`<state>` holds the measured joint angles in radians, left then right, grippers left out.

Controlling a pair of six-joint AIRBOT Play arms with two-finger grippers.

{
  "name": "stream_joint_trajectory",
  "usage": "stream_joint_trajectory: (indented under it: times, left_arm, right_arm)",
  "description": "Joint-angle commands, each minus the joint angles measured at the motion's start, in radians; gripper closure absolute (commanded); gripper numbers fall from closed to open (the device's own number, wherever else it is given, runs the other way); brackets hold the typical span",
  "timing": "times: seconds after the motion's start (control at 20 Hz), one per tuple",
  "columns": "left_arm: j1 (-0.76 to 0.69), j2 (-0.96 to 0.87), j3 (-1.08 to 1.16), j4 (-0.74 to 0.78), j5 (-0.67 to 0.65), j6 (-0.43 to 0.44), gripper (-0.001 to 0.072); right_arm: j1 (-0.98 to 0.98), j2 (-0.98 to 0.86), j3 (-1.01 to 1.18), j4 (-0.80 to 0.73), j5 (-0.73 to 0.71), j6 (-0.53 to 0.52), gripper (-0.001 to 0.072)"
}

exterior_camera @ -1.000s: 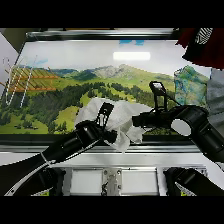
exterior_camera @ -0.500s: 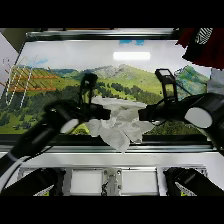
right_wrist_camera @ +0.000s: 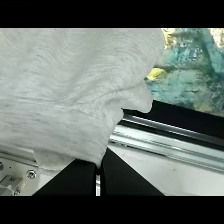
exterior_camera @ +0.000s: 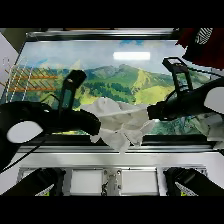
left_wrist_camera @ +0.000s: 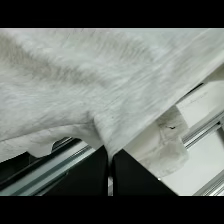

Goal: Fold the clothes and pants, and hang the long-sleeved shirts on hangers.

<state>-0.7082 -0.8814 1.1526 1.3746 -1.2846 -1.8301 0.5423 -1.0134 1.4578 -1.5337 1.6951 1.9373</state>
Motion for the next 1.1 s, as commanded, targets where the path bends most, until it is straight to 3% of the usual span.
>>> stream_joint_trajectory:
  times: [0.0, 0.35, 0.5, 0.65, 0.7, 0.75, 0.8, 1.05]
  left_arm:
    - [0.002, -0.111, -0.039, -0.017, -0.024, 0.082, 0.0683]
    - [0.165, -0.265, 0.204, -0.073, -0.08, 0.171, 0.0683]
    - [0.203, -0.288, 0.207, -0.169, -0.113, 0.232, 0.0684]
    - [0.203, -0.29, 0.168, -0.171, -0.114, 0.291, 0.0668]
    - [0.203, -0.29, 0.16, -0.171, -0.118, 0.298, 0.0419]
    - [0.203, -0.289, 0.152, -0.171, -0.12, 0.298, 0.0069]
    - [0.203, -0.29, 0.15, -0.171, -0.126, 0.298, 0.0007]
    - [0.282, -0.24, 0.213, -0.17, -0.127, 0.308, 0.0007]
  right_arm:
    - [0.0, -0.082, 0.01, 0.0, 0.049, 0.014, 0.069]
    - [-0.001, -0.106, 0.013, 0.0, 0.04, -0.031, 0.069]
    - [-0.001, -0.098, 0.013, 0.001, 0.029, -0.03, 0.0689]
    - [-0.001, -0.099, 0.012, 0.001, 0.03, -0.03, 0.0689]
    - [-0.001, -0.099, 0.012, 0.001, 0.03, -0.03, 0.0689]
    - [-0.001, -0.099, 0.012, 0.001, 0.03, -0.03, 0.0689]
    - [-0.001, -0.099, 0.012, 0.001, 0.03, -0.03, 0.0688]
    - [-0.001, -0.099, 0.012, 0.001, 0.031, -0.03, 0.0689]
